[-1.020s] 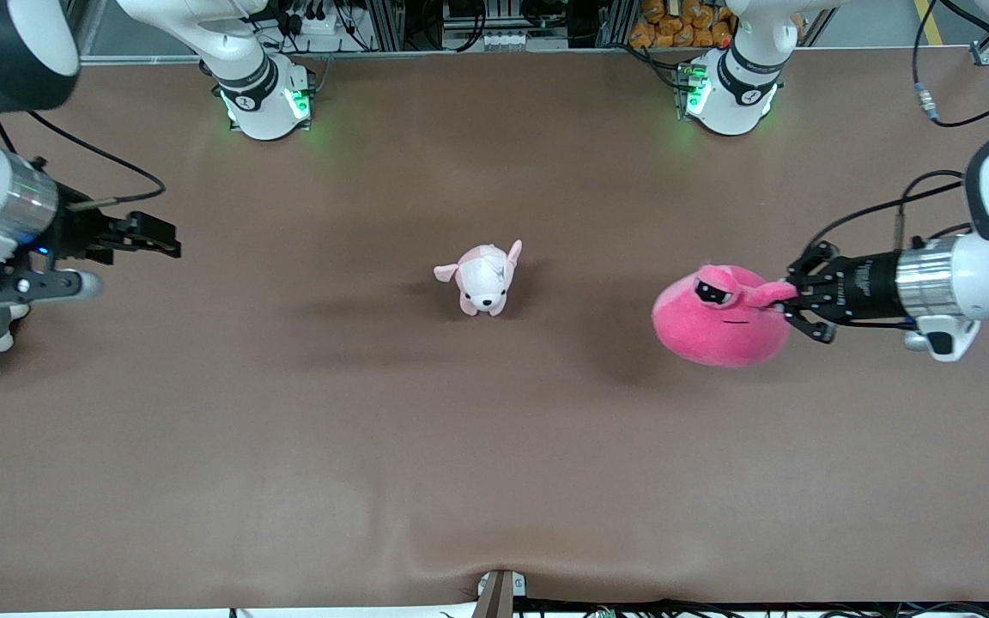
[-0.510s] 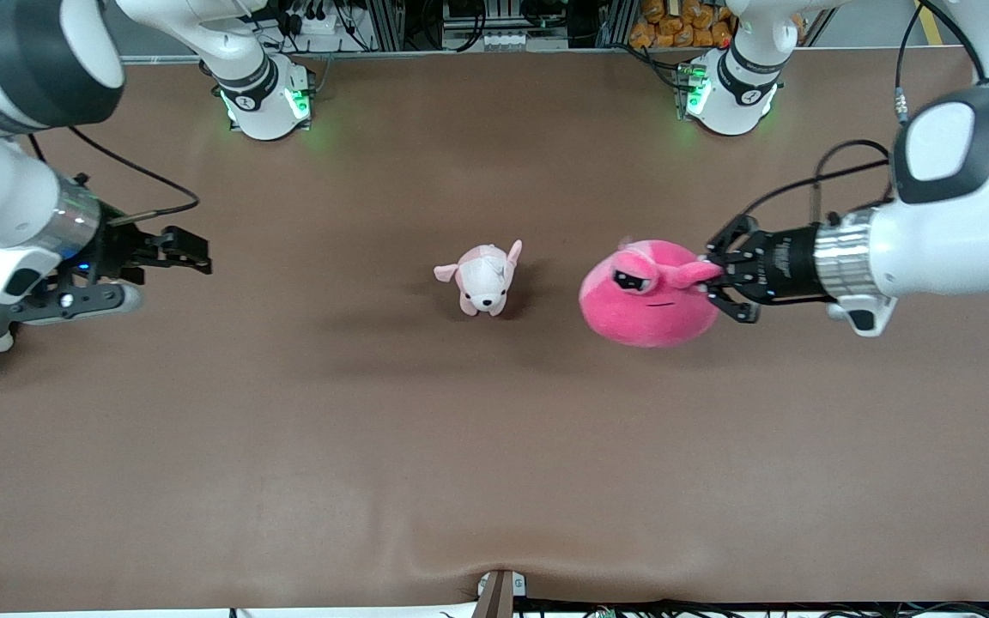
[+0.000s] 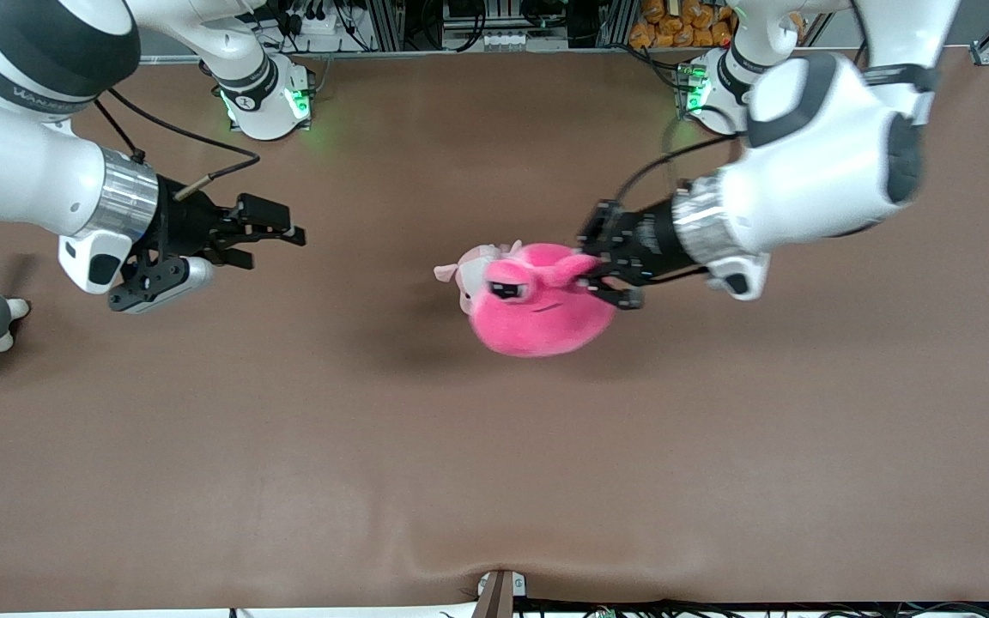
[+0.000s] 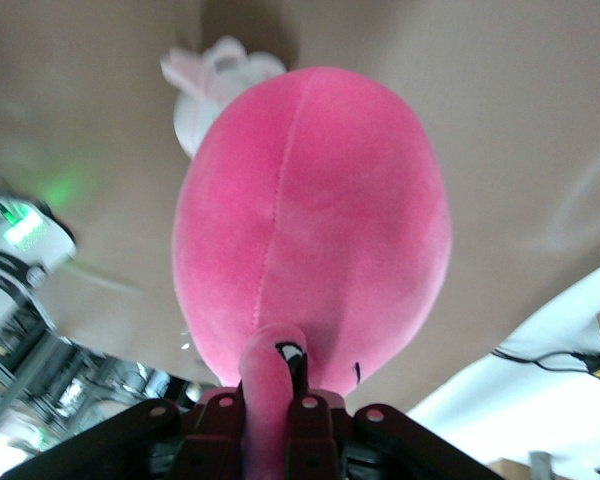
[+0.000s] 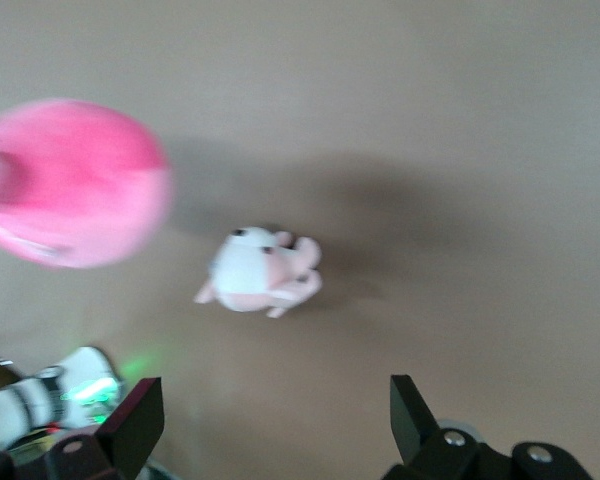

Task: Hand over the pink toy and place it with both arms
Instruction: 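Carry the plush toward the right gripper and grasp its snout with it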

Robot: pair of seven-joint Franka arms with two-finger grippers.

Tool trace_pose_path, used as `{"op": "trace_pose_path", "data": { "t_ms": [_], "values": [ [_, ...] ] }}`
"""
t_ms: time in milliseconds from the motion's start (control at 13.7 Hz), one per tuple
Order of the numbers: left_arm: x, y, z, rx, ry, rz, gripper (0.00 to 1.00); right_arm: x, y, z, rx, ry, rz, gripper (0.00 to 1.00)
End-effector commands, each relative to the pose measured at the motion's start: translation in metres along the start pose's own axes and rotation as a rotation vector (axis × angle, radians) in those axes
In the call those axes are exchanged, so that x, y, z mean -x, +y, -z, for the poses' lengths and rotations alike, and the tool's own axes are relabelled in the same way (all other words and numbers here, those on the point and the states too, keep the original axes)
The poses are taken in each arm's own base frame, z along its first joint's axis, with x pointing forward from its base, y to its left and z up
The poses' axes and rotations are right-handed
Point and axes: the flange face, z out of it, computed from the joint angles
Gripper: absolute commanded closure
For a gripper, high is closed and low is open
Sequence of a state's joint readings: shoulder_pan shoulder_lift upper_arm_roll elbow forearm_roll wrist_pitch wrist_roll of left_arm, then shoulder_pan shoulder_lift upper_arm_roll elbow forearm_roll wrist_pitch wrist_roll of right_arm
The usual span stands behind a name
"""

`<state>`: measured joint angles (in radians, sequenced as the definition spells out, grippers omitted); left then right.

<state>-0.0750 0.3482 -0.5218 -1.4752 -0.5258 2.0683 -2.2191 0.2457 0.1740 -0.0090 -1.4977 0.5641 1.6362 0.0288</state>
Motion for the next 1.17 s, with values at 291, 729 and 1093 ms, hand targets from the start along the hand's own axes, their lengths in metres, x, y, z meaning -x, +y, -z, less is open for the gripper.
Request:
{"op": "trace_pose_path", "data": {
  "t_ms": [291, 729, 1093],
  "values": [
    [0.049, -0.038, -0.090, 0.057, -0.142, 0.101, 1.00, -0.010, -0.064, -0.034, -0.046, 0.077, 0.103, 0.00],
    [0.065, -0.074, -0.144, 0.087, -0.152, 0.051, 1.00, -0.031, -0.048, -0.055, -0.026, 0.105, 0.078, 0.00],
    [0.071, -0.091, -0.158, 0.103, -0.131, 0.029, 1.00, -0.039, -0.024, -0.065, 0.090, 0.095, 0.078, 0.00]
  ]
}}
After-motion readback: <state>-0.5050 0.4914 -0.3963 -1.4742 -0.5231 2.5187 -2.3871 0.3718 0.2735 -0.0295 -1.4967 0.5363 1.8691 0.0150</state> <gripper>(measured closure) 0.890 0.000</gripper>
